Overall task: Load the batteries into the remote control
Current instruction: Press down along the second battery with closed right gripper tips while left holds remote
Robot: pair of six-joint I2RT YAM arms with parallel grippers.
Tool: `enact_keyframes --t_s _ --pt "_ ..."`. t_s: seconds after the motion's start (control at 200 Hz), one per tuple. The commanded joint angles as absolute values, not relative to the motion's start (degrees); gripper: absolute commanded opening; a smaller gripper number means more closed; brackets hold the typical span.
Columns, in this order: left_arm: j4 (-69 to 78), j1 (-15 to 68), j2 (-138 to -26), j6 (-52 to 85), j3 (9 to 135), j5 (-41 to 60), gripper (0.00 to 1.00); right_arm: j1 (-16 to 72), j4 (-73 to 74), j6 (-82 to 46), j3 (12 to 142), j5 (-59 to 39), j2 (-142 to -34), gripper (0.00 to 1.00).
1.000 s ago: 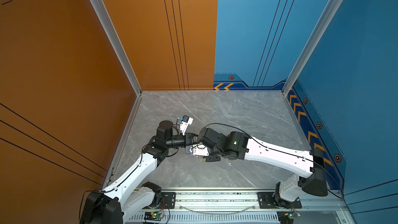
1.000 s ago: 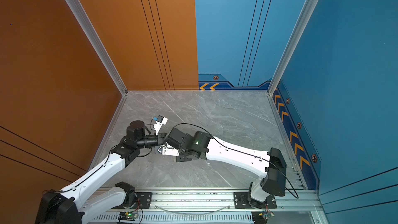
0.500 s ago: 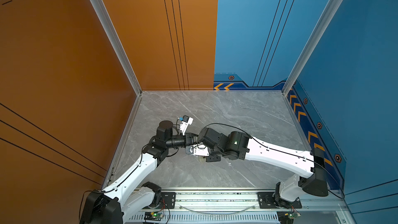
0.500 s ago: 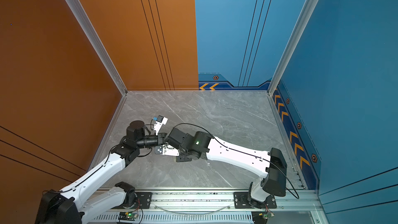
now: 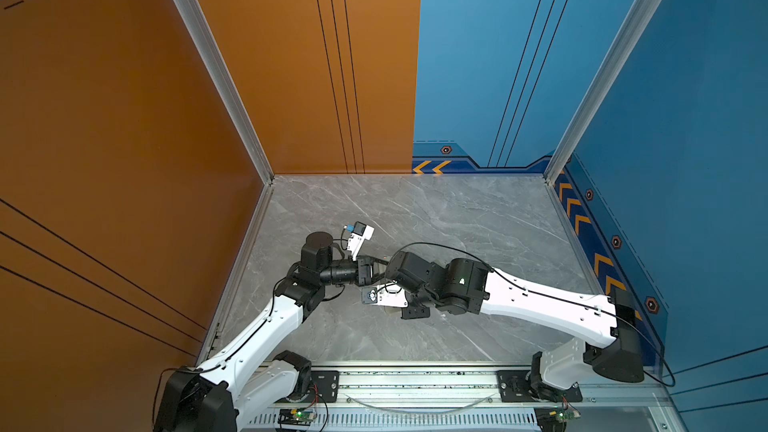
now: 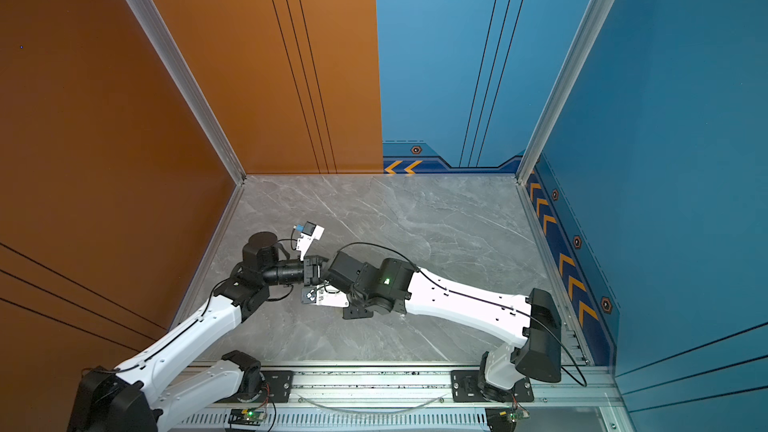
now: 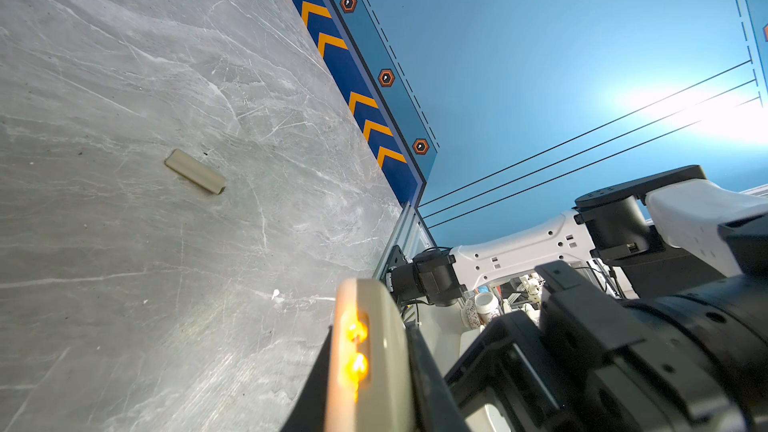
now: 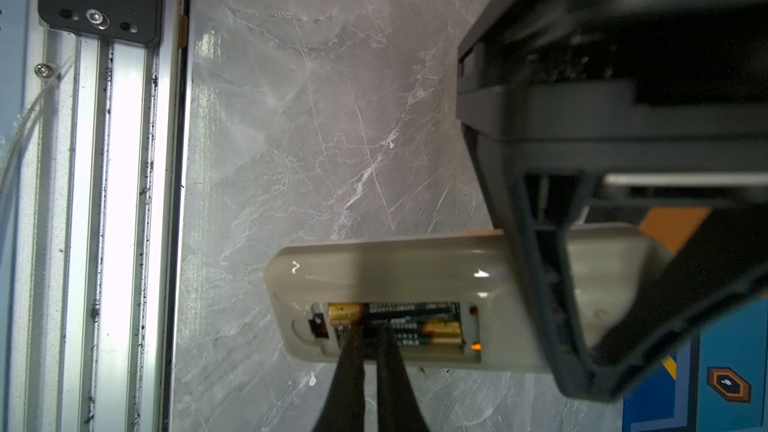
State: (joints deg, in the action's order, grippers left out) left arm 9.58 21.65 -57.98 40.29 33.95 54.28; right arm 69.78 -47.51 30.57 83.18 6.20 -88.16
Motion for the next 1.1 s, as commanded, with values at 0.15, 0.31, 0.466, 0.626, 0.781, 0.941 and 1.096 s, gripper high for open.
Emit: enact_keyframes --t_s 0.15,0.31,0.466,0.626,0.781,0.941,1.096 --pt "12.1 21.5 -56.4 41.0 36.1 57.2 0.0 70.4 -47.5 28.2 81.9 4.6 -87.4 0.07" --pt "12.1 21.5 -56.4 41.0 36.2 57.2 0.0 70.4 -46.0 27.3 81.8 3.0 -86.9 0.07" --pt "12.1 21.5 -56.3 41.0 36.1 57.2 0.0 70.3 -45.7 27.1 81.5 3.1 -87.7 0.07" --pt "11.6 21.4 -56.2 40.7 36.2 57.1 0.0 70.4 -45.7 27.0 81.5 3.3 -87.2 0.07" --pt "11.5 21.4 -56.3 40.6 36.2 57.1 0.0 70.1 -44.6 26.9 81.3 3.3 -85.9 0.06" --pt "11.5 21.4 -56.2 40.7 36.2 57.0 0.0 69.8 -43.9 26.4 80.9 3.0 -86.6 0.06" --pt "11.5 21.4 -56.2 40.7 36.1 57.0 0.0 69.8 -43.5 26.3 80.9 3.3 -87.8 0.06"
